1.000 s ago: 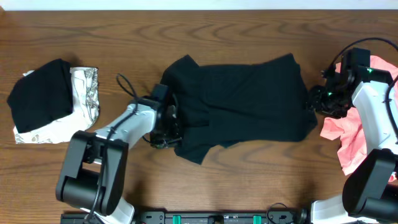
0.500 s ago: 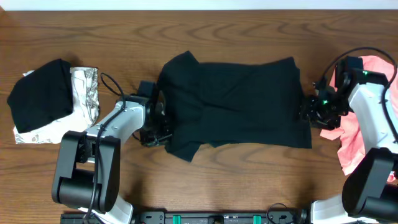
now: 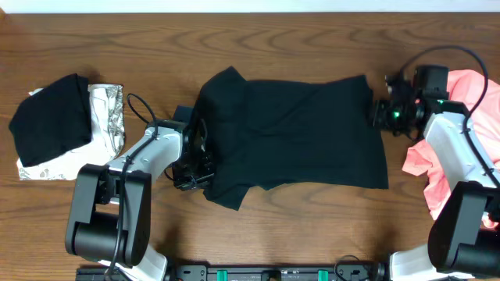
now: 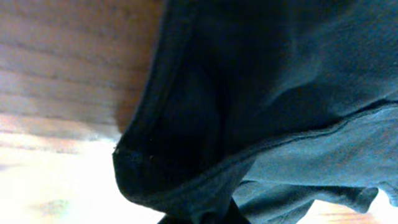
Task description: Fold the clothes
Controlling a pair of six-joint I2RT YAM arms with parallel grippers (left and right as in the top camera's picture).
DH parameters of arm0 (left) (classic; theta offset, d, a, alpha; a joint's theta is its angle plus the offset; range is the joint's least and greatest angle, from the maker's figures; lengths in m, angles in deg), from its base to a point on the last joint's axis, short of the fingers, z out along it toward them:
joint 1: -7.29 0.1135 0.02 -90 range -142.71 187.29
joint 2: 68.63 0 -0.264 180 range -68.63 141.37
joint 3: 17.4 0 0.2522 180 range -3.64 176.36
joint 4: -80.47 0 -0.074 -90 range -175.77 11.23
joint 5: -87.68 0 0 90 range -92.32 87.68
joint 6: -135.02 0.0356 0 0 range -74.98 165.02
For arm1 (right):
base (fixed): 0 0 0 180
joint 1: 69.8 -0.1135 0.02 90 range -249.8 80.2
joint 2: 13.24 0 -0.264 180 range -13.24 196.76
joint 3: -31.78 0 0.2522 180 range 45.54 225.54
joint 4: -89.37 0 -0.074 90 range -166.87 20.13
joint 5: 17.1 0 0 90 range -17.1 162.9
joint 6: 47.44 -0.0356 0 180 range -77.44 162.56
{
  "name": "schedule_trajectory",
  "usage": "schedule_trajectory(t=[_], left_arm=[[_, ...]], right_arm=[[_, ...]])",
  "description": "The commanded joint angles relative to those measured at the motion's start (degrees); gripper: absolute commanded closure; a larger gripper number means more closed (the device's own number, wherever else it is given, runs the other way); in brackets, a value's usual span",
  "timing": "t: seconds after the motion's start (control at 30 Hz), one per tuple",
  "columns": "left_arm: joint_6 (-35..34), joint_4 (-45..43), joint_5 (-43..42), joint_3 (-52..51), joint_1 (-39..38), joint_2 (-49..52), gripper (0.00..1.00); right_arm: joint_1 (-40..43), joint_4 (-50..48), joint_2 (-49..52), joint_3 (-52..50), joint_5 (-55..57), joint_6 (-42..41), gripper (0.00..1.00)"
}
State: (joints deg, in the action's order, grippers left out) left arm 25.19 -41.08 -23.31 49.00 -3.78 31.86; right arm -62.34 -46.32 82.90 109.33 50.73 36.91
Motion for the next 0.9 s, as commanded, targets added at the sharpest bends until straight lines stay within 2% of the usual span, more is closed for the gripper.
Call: schedule_trajectory(t=[0.0,0.3,0.4,0.53,0.6,0.67,0.7,0.73,0.8,0.87], left_arm=[[0.7,-0.13,0.74,0.09,0.24,0.13,0.93],[0.7,-0.85,0.74,0.09,0.24,0.13,0.9],[0.7,-1.09,0.74,0.09,0.24,0.13,0.9],[0.72,-1.22,0.74,0.09,0.24,0.13,0.9],[0.72,-1.22,0.74,0.09,0.24,0.13,0.9],[0.72,-1.25,0.74,0.09,0.24,0.13,0.9],[0.72,-1.25,0.74,0.09,0.24,0.13,0.88],[0.72,-1.25,0.74,0.09,0.24,0.13,0.71],[0.72,-1.25,0.74,0.09,0.24,0.13,0.49],[1.22,-1.2,0.72,0.11,0.24,0.13,0.42]], right_arm=[[-1.64,-5.75,-0.02,0.24,-2.49,-2.03,0.99],[-6.01,-20.92,6.93,0.24,1.7,-2.03,0.99],[-5.86,-21.09,11.39,0.24,2.49,-2.47,0.99],[-4.85,-15.39,14.21,0.24,3.48,-2.34,0.98],[-3.63,-12.26,13.03,0.39,4.15,-1.33,0.85],[-2.34,-9.66,10.75,0.66,4.46,-0.87,0.78],[-1.7,-8.22,9.22,0.76,5.03,-0.85,0.76],[-0.96,-6.34,7.04,0.83,5.77,-0.85,0.75],[0.26,-2.78,2.62,0.83,6.38,-0.09,0.72],[1.38,1.57,-2.25,0.83,7.06,0.48,0.67]])
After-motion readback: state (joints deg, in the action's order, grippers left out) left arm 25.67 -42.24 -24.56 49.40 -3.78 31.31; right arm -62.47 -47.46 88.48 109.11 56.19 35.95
